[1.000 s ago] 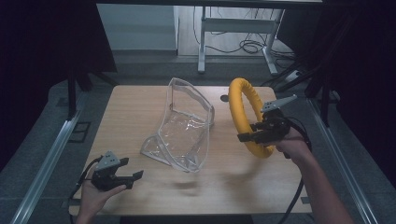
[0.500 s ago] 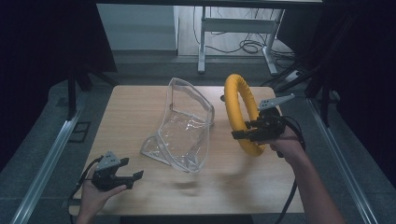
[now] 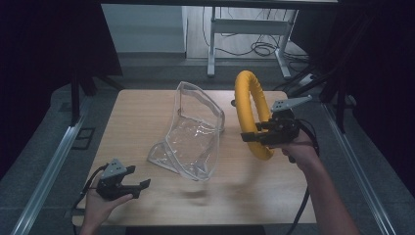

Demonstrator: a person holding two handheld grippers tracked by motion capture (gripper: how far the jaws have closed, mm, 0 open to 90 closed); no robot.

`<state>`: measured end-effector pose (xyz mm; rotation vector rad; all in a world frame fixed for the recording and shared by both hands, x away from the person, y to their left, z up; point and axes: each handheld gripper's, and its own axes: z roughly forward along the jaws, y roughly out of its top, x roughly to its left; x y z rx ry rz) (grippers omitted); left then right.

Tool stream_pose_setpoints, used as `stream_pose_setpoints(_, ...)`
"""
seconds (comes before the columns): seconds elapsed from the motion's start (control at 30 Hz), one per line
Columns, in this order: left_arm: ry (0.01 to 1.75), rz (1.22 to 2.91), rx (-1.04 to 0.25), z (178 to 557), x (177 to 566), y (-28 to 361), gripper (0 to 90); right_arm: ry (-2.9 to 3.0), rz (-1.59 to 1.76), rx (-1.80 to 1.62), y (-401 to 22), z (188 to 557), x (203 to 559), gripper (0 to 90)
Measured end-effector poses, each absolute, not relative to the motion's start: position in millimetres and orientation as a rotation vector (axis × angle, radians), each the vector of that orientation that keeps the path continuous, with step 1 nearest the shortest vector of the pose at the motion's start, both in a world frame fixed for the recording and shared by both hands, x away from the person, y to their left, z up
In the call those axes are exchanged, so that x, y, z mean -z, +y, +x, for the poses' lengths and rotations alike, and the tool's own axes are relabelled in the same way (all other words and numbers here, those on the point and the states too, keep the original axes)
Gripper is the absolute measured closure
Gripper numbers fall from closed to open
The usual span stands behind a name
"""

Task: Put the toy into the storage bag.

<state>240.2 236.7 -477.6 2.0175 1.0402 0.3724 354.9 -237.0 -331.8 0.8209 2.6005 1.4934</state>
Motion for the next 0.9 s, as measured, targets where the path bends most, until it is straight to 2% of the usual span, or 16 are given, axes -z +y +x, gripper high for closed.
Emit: stream_pose_setpoints(0.9, 1.044, 2.011, -0.376, 240, 478, 236, 22.1, 2.53, 0.731, -1.625, -222, 345, 307, 49.7)
